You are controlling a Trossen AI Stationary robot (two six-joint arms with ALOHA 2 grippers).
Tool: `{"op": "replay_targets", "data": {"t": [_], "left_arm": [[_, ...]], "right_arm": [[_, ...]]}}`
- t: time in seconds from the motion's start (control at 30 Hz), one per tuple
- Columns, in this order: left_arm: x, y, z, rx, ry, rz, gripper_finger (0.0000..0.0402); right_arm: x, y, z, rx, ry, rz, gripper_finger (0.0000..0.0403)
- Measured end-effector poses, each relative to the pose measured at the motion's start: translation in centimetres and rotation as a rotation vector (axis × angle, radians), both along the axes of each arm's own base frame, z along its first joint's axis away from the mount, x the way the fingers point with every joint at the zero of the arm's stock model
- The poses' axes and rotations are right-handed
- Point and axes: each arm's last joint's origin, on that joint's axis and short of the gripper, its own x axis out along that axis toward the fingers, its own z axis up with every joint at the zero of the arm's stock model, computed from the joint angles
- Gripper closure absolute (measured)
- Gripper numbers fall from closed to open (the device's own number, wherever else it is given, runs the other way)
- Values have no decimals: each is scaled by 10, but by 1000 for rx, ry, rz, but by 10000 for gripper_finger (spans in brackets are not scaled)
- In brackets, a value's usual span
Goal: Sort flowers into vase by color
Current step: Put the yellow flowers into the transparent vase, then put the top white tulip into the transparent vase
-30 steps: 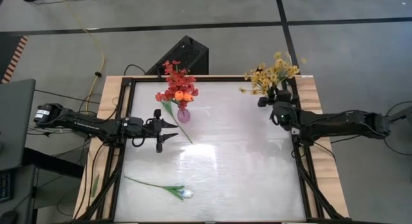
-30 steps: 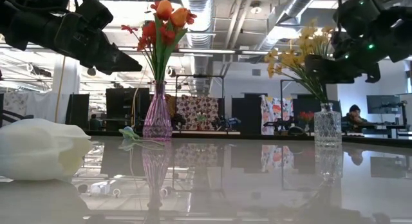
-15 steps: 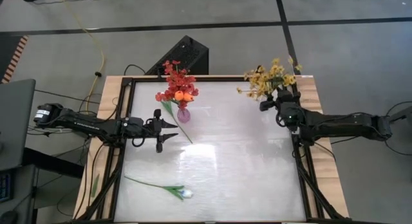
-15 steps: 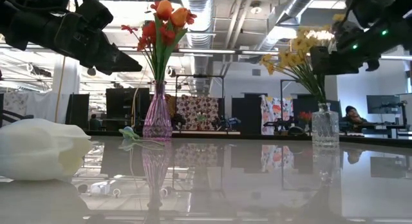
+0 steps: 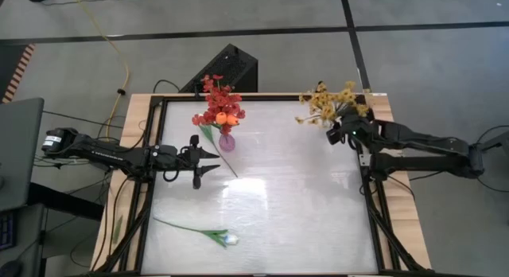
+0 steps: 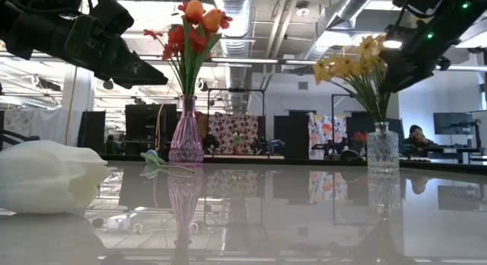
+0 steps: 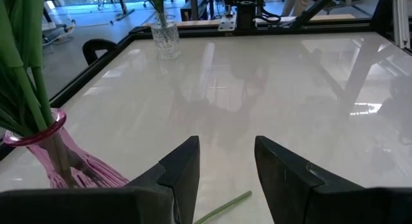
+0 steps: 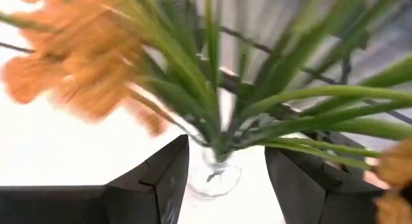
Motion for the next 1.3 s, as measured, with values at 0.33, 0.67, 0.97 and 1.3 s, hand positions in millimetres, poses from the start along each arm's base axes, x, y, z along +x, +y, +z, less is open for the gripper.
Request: {"op": "replay_targets", "data": {"t": [0.33, 0.67, 0.97, 1.3], "left_arm": [[0, 0, 0, -8, -1, 2, 262], [0, 0, -1, -2, 8, 1, 262], [0, 0, -1, -5, 7, 1, 262], [-1, 0, -3, -6, 28, 2, 262]], "right_arm": [[15, -15, 0, 237, -17, 153, 173], [20, -12, 25, 636, 282, 110, 173], [44, -1, 55, 848, 324, 241, 173], [83, 50, 88, 1007, 248, 504, 173]]}}
